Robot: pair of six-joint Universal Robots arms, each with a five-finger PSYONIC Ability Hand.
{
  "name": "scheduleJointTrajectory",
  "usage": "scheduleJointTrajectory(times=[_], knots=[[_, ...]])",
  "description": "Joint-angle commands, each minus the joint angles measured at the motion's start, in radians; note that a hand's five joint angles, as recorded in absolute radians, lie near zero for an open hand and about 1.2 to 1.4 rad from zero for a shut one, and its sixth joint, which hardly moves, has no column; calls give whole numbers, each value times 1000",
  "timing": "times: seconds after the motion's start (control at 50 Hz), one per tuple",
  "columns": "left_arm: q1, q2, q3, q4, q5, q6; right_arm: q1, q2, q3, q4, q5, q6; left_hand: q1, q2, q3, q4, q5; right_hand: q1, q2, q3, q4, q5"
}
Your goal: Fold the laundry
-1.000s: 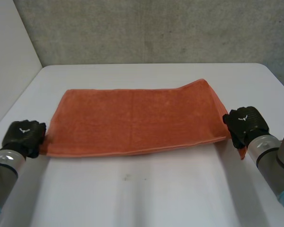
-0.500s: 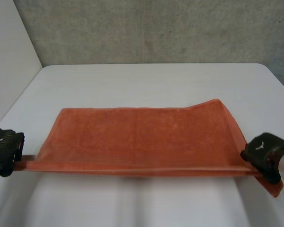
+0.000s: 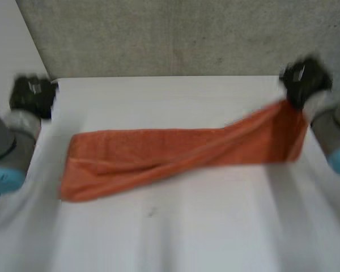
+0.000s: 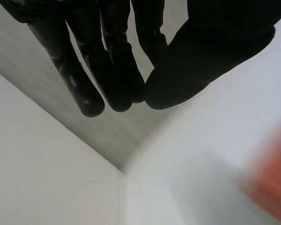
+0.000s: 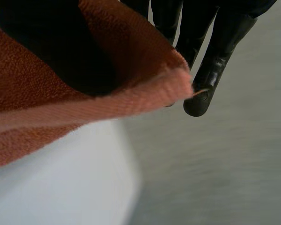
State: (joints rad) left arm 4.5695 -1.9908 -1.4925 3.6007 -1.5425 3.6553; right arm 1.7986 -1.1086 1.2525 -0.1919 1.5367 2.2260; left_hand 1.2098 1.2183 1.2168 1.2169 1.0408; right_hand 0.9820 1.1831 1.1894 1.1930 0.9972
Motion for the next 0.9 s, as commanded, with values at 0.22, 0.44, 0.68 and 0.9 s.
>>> scheduleJointTrajectory(times=[0.22,0.44,0.68,0.9], knots=[[-49,72,71,125,-13,-103,105,-60,-24,-43,45,126,186,178,180,179,181,414,213,207,203,225],[-107,79,-156,64,-4,-176,119,-149,73,-32,54,121,-899,-908,-906,-906,-905,414,213,207,203,225],[-331,24,-72,-79,9,-561,172,-359,-30,63,71,124,-929,-937,-936,-936,-934,414,213,207,203,225],[-417,-126,54,-155,168,-724,266,-461,-47,108,79,123,-926,-934,-933,-933,-931,414,213,207,203,225]])
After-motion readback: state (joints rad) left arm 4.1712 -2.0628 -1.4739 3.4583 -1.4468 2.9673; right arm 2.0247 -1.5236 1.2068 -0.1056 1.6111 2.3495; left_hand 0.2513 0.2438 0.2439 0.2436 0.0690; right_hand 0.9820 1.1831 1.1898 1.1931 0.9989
